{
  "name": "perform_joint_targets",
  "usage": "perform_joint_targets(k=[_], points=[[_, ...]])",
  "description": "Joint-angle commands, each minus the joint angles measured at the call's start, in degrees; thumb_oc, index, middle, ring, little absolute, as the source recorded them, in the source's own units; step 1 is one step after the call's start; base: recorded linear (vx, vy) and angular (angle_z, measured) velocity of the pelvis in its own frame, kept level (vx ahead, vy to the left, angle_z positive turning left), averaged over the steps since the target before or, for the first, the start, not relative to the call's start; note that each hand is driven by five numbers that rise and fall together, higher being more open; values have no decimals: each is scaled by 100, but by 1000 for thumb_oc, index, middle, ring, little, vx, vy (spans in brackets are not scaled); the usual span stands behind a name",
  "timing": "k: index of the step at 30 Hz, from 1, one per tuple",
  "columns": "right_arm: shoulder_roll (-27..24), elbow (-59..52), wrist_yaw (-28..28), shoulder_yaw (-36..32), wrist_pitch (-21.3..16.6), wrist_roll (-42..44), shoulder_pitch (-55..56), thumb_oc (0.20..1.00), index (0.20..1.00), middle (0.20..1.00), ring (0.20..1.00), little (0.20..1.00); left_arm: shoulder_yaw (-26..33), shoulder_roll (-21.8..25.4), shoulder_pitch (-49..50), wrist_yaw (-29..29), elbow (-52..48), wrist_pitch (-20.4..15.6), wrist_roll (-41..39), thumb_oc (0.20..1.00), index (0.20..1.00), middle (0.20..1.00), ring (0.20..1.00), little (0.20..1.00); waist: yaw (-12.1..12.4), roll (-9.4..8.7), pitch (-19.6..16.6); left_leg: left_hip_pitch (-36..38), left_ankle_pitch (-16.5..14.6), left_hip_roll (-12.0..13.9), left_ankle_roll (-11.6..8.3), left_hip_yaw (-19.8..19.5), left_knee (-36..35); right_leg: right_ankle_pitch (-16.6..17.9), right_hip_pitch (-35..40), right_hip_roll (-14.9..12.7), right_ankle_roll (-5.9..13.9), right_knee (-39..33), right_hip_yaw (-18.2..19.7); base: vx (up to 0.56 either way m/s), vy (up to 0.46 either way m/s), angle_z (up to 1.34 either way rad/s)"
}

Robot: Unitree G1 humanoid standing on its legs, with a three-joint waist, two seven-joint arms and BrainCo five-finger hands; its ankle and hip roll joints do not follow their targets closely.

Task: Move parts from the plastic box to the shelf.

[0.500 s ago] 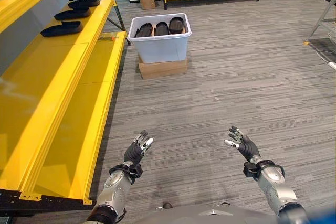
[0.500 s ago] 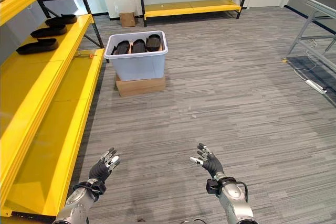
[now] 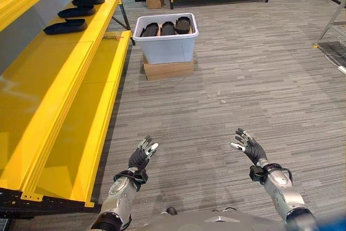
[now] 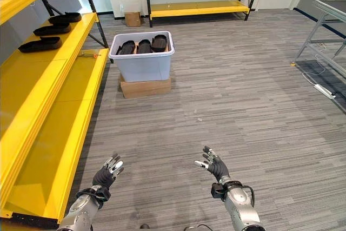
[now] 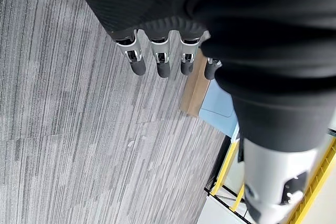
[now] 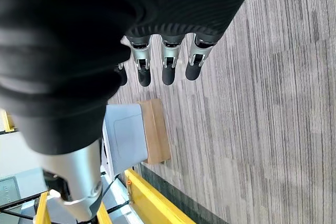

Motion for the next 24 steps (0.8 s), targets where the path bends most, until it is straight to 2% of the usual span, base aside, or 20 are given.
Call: perform_joint_targets(k=[1,9,18,19,21,24], points=[[-51,-280,-42,-74,-267,10,-201,1000,1000,1000,1000,1000,84,-50,-269,-32,-71,-102,-151,1000,1000,1000,1000,1000,3,-34,-88,233,-462,78,-180,-106,185,90,-135,-345,424,273,-260,0,0,0],[-7,-250,-127,-73,-201,56,-174,1000,1000,1000,1000,1000,53,-60,-255,65,-56,86,-194,1000,1000,1000,1000,1000,-15,-20,-86,242,-464,72,-169,-77,165,89,-148,-344,437,275,-268,0,0,0],[-13,-263,-148,-81,-186,93,-158,1000,1000,1000,1000,1000,55,-101,-244,89,-3,41,-195,1000,1000,1000,1000,1000,-13,-47,-69,235,-466,82,-174,-71,179,98,-152,-331,430,258,-268,0,0,0],[-14,-265,-123,-84,-161,155,-157,1000,1000,1000,1000,1000,58,-102,-245,84,-2,42,-202,1000,1000,1000,1000,1000,-13,-46,-68,234,-467,82,-173,-71,183,99,-151,-331,429,257,-267,0,0,0],[37,-270,116,-150,20,823,-136,1000,1000,1000,1000,1000,76,-102,-215,19,12,58,-185,1000,1000,1000,1000,1000,-14,-45,-64,232,-481,79,-168,-57,218,98,-143,-332,424,259,-263,18,48,0],[107,-306,248,-228,50,683,-90,1000,1000,1000,1000,1000,32,-91,-194,-56,-54,133,-221,1000,1000,1000,1000,1000,-35,-42,-64,236,-497,64,-153,-39,231,87,-152,-334,431,288,-258,22,74,0]])
